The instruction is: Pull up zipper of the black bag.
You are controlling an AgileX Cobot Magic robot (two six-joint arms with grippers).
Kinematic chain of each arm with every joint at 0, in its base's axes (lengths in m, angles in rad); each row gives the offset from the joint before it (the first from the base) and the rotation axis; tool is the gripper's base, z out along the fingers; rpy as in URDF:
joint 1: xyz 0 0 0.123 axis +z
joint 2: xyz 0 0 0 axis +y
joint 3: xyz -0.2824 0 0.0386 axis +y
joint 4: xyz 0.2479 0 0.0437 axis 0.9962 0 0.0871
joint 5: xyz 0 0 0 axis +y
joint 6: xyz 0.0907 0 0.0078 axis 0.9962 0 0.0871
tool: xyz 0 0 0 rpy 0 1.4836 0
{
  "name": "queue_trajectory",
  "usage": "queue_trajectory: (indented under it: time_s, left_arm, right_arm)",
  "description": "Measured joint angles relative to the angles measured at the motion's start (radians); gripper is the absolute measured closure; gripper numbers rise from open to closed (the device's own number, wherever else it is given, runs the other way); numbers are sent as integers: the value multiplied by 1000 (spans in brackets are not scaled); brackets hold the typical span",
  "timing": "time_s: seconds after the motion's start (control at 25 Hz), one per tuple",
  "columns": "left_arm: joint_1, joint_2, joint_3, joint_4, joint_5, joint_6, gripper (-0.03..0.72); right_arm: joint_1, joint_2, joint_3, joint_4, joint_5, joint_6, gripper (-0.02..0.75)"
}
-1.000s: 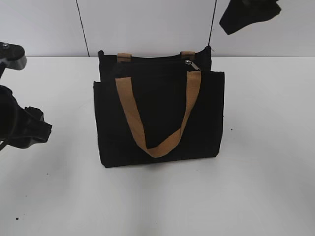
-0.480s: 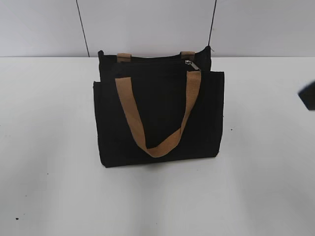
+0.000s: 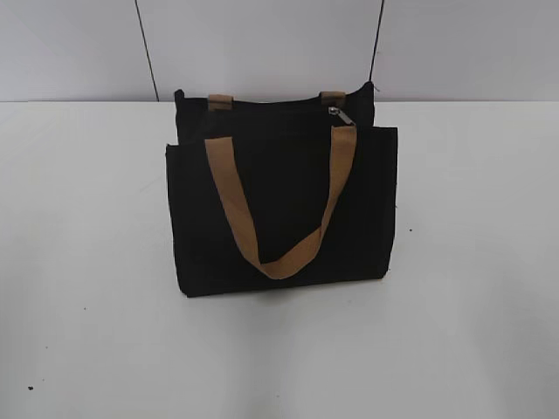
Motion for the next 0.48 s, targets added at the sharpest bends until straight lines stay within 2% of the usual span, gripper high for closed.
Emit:
queue_trajectory:
  time_s: [0.08,0.24,0.48]
  left_arm:
    - [0,-98,56,0,-25,8,143]
    - [0,-239,84,-1,-120,52,146]
    - [0,-263,107,-6,-131,119,151]
  right_arm:
    - [0,-70,54,0,1,3,187]
    - [0,-127,114,-2,7,4,187]
    - [0,-128,142,-2,-75,4,187]
